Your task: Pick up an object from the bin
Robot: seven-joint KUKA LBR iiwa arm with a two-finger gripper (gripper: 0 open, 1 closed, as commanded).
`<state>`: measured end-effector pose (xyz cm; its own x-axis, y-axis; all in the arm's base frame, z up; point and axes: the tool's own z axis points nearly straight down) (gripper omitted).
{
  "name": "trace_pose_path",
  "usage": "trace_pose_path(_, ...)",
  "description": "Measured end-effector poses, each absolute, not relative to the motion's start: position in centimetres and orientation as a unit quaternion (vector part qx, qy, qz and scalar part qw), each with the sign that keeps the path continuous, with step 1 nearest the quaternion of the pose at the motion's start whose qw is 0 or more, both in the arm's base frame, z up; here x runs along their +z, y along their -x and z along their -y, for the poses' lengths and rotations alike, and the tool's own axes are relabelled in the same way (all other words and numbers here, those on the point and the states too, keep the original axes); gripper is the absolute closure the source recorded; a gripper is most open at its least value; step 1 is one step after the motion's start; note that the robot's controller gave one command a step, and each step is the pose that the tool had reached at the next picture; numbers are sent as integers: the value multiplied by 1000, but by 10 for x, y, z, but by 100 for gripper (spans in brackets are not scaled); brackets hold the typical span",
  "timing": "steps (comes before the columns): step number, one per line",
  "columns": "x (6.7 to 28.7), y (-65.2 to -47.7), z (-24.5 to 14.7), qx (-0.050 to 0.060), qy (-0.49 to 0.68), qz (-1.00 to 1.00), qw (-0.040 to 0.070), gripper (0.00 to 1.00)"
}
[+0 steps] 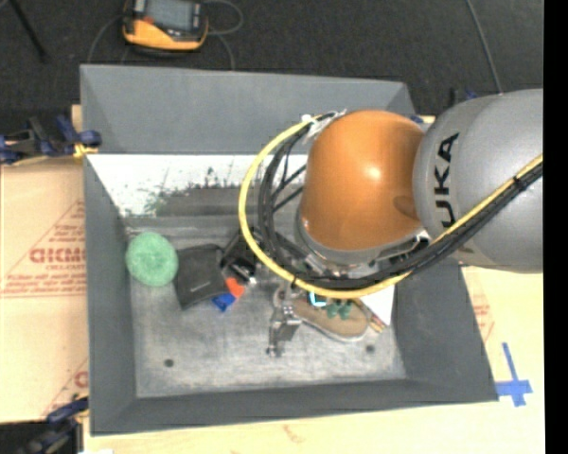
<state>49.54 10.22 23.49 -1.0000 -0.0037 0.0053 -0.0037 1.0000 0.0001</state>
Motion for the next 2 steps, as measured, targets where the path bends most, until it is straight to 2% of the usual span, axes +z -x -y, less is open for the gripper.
trace_pose_path(1, 239, -497, -101, -1, 0, 1000, -2, 0)
trace_pose_path(2, 171, -530, -114, -1, 27, 1000, -4, 0)
